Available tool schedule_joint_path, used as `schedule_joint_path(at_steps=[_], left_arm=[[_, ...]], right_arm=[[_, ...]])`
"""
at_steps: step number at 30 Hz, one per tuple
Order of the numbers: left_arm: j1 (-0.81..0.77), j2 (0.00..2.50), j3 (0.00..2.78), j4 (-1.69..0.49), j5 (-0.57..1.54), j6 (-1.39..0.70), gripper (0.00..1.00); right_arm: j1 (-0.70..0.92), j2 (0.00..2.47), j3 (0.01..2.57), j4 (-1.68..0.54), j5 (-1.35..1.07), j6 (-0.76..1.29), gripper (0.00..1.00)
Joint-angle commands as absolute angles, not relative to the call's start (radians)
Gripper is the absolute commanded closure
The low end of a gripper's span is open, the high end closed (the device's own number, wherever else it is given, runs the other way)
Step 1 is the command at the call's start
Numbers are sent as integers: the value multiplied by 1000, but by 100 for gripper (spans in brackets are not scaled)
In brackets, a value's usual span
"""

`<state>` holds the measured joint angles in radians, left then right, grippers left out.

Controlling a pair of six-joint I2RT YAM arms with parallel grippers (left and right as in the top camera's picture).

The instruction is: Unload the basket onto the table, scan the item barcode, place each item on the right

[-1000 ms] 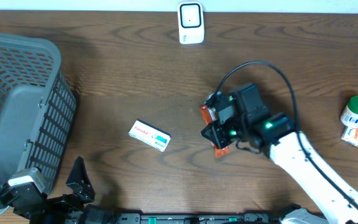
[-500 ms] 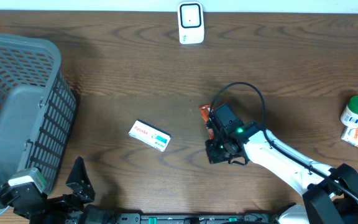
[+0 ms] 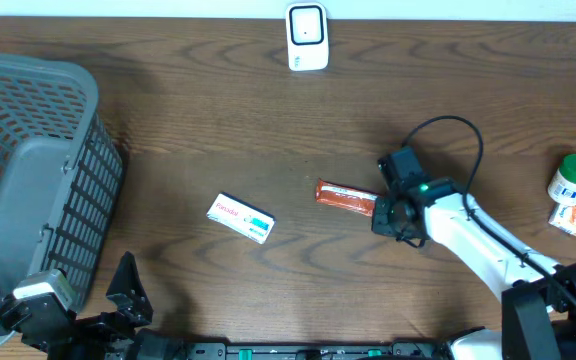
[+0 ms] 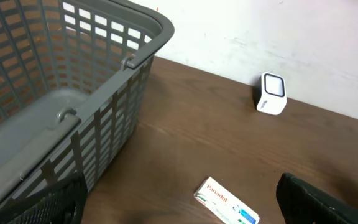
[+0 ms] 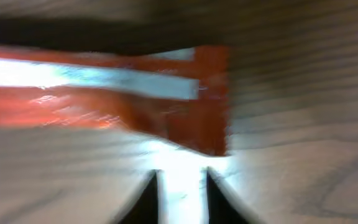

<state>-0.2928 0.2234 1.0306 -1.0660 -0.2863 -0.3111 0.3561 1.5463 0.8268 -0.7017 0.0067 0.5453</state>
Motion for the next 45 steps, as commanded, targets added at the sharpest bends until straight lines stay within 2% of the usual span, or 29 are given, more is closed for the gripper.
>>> schedule_joint_path(at_steps=[1, 2, 3, 7, 12, 19, 25, 32, 45], left_arm=[[-293, 223, 1030, -1062, -281, -312, 3], [-293, 223, 1030, -1062, -281, -312, 3], [-293, 223, 1030, -1062, -281, -312, 3], [-293, 223, 1030, -1062, -281, -312, 2], [-293, 223, 1030, -1062, -281, -312, 3], [-293, 223, 1030, -1062, -281, -312, 2], [-293, 223, 1030, -1062, -281, -312, 3], [-293, 223, 1030, -1062, -281, -312, 3], [-293, 223, 1030, -1062, -281, -312, 3]], right_arm=[[322, 1484, 919, -732, -247, 554, 39], [315, 1470, 931, -743, -292, 558, 12], [309, 1454, 939, -756, -315, 585, 1], [299, 1429, 924, -798, -306, 765, 1], [300, 1447, 804, -749, -297, 959, 1], [302, 1445, 620, -583, -247, 1249, 1], [302, 1446, 511, -343, -160, 1464, 1], [302, 1446, 506, -326, -44, 1557, 1], [300, 1446, 506, -310, -28, 1639, 2]])
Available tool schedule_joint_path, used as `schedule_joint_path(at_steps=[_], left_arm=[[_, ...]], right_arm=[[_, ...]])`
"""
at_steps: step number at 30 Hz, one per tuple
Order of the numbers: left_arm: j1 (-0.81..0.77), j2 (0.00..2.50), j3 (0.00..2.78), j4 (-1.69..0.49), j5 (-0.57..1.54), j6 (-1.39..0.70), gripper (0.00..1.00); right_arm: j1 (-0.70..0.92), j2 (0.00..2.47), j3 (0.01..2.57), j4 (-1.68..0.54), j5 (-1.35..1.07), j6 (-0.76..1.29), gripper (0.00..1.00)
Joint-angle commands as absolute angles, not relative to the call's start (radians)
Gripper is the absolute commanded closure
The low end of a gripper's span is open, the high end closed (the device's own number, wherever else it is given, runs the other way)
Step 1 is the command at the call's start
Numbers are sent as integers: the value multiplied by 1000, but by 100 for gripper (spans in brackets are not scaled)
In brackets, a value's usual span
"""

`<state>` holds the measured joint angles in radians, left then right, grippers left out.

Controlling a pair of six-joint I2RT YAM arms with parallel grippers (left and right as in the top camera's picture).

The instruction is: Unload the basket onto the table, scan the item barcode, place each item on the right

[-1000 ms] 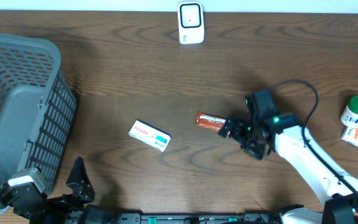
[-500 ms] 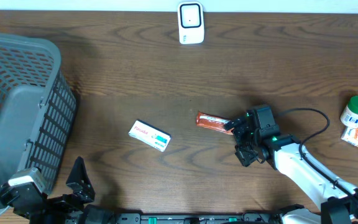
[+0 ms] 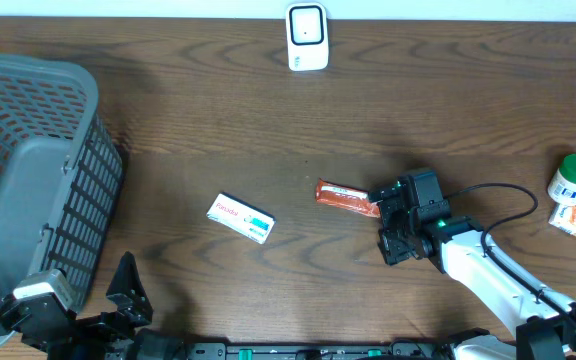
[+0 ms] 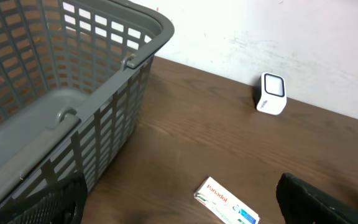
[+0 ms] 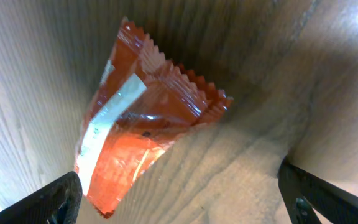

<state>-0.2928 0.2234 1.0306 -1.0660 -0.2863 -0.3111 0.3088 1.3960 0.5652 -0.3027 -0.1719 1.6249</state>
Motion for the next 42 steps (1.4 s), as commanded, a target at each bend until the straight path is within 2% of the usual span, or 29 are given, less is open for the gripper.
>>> schedule_joint_path(at_steps=[1, 5, 10, 15, 21, 26, 36, 42], left_arm=[[-293, 223, 1030, -1062, -281, -312, 3], [-293, 223, 1030, -1062, -281, -312, 3], [-293, 223, 1030, -1062, -281, -312, 3], [-293, 223, 1030, -1062, -281, -312, 3], [-293, 223, 1030, -1062, -281, -312, 3], [-293, 223, 1030, -1062, -281, -312, 3], [-293, 223, 1030, -1062, -281, -312, 3], [-293, 223, 1030, -1062, -281, -312, 3]], right_arm=[[300, 1446, 506, -310, -28, 1641, 3], [295, 1446, 507, -311, -41, 1645, 7], [284, 1462, 507, -332, -116, 1646, 1], [257, 1481, 522, -343, -176, 1645, 1], [207, 1491, 559, -462, -246, 1625, 1], [187, 1491, 630, -551, -244, 1614, 1], [194, 1491, 824, -598, -251, 1531, 1], [183, 1500, 856, -604, -222, 1530, 1]])
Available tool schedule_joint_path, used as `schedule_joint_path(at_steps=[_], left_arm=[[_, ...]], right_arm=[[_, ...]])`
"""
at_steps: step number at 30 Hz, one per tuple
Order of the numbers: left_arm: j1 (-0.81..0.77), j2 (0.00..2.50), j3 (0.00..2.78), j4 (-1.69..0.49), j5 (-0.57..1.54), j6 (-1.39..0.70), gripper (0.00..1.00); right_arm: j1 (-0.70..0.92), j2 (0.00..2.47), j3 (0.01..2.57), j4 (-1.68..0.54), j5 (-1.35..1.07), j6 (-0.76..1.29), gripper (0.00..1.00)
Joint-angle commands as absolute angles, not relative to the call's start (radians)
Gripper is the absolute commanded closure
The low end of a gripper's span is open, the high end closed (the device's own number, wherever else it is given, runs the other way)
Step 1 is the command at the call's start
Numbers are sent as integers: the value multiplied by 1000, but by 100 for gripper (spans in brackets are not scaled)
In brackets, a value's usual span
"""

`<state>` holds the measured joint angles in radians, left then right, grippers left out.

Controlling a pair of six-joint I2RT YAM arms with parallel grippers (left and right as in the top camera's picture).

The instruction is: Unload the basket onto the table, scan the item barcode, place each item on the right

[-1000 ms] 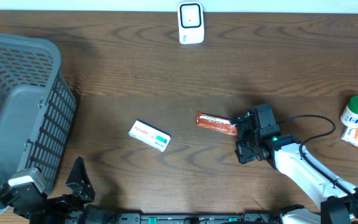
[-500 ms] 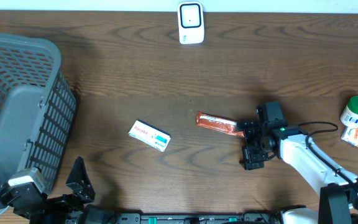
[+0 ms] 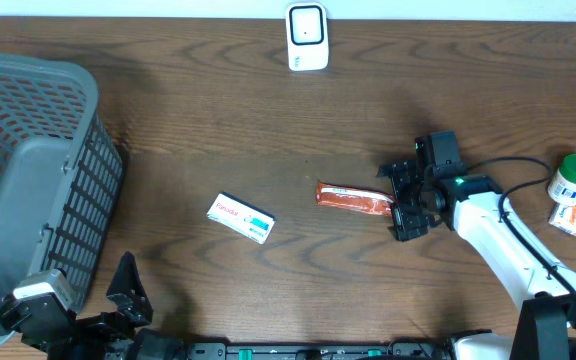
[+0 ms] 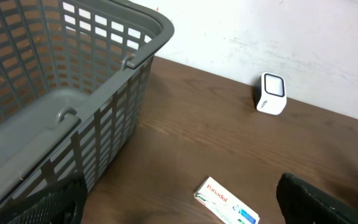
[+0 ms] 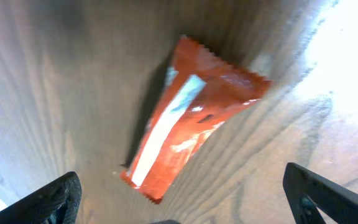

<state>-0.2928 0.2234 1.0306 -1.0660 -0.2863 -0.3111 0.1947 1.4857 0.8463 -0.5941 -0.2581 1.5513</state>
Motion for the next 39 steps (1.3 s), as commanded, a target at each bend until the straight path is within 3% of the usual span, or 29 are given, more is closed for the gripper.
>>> schedule_joint_path(at_steps=[1, 14, 15, 17, 18, 19, 20, 30, 39], left_arm=[[-293, 223, 1030, -1062, -281, -312, 3], [-293, 223, 1030, -1062, -281, -312, 3], [-293, 223, 1030, -1062, -281, -312, 3], [-293, 223, 1030, -1062, -281, -312, 3], [-293, 223, 1030, -1062, -281, -312, 3], [-293, 223, 1030, -1062, -281, -312, 3], [-293, 223, 1030, -1062, -281, -312, 3], [-293, 223, 1030, -1062, -281, -312, 3], [-293, 223, 1030, -1062, -281, -312, 3]], right_arm=[[181, 1512, 856, -607, -223, 1529, 1], [197, 1760, 857, -508, -286, 1533, 3], [197, 1766, 857, -505, -286, 1533, 9], [197, 1769, 857, -505, -284, 1519, 36], [197, 1769, 857, -505, -282, 1509, 58], [197, 1769, 857, -506, -278, 1489, 91], [197, 1769, 857, -509, -274, 1478, 99], [198, 1692, 897, -386, -224, 1176, 99], [245, 1289, 934, -530, -168, 1159, 98]])
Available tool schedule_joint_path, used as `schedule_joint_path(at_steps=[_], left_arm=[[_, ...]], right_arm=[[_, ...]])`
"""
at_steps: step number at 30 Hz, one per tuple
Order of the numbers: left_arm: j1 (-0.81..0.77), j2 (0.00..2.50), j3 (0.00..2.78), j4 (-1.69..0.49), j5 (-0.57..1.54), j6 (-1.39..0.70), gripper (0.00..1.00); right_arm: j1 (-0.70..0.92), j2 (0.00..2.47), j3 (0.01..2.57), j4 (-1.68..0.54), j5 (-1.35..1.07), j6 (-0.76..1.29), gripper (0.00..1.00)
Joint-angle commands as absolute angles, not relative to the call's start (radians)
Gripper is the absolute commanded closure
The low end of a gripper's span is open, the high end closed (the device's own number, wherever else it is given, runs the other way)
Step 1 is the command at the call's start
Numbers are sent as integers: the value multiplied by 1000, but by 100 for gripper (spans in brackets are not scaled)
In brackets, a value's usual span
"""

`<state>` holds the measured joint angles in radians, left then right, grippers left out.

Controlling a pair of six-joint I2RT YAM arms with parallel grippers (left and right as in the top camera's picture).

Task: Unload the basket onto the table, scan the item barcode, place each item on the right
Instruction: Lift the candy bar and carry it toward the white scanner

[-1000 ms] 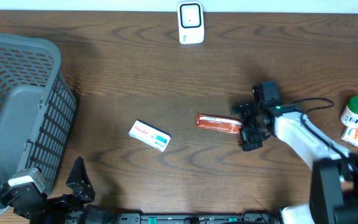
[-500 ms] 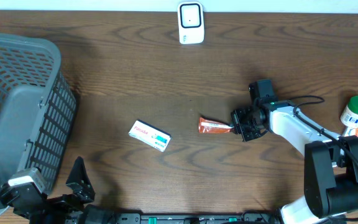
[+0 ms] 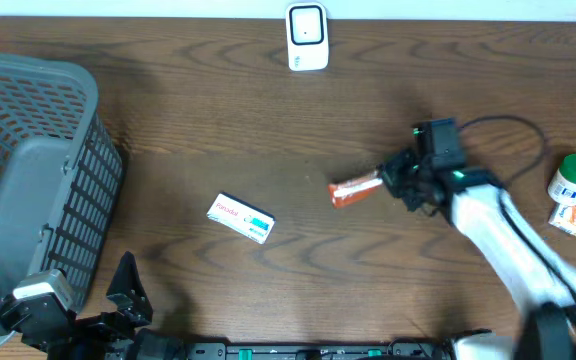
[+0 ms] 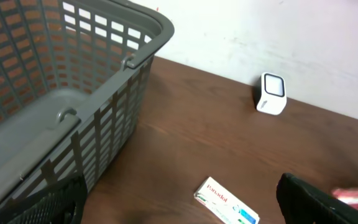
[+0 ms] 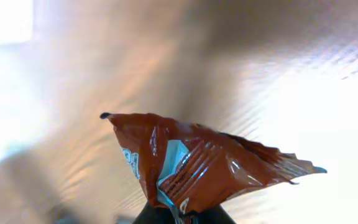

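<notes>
My right gripper point(image 3: 390, 179) is shut on one end of the orange snack wrapper point(image 3: 355, 189), holding it up off the table right of centre. In the right wrist view the wrapper point(image 5: 197, 163) sticks up from between the pinched fingers, crumpled, with a pale stripe. The white barcode scanner point(image 3: 307, 37) stands at the table's far edge, also seen from the left wrist point(image 4: 272, 93). My left gripper point(image 4: 179, 205) stays open at the near left corner, with nothing between its fingers.
A grey slatted basket point(image 3: 28, 180) fills the left side. A white Panadol box point(image 3: 241, 218) lies left of centre. At the far right stand a green-capped white bottle point(image 3: 574, 180) and a small orange packet point(image 3: 574, 221).
My right gripper was open around the wrapper lying flat on the table. Now it is shut on the wrapper's right end and holds it raised and tilted, a little further back.
The right gripper sat close over the wrapper's right end, then stood open beside it at its near right, then open around its right end. Now it grips the wrapper and has it off the table. The left arm, box and scanner have stayed put.
</notes>
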<state>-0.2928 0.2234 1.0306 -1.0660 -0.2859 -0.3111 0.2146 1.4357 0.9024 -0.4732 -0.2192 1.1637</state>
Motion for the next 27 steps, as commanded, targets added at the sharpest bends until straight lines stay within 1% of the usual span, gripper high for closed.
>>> schedule_joint_path(at_steps=[1, 5, 9, 24, 25, 27], left_arm=[[-293, 223, 1030, -1062, -281, -312, 3], [-293, 223, 1030, -1062, -281, -312, 3], [-293, 223, 1030, -1062, -281, -312, 3], [-293, 223, 1030, -1062, -281, -312, 3], [-293, 223, 1030, -1062, -281, -312, 3], [-293, 223, 1030, -1062, -281, -312, 3]], right_arm=[[253, 1248, 934, -570, -142, 1183, 98], [290, 1106, 934, -752, 20, 1266, 98], [314, 1034, 934, -839, 46, 1289, 98], [439, 1025, 934, -841, 20, 1307, 98], [445, 1025, 934, -834, 21, 1299, 99], [461, 1029, 934, -774, 46, 1205, 98]])
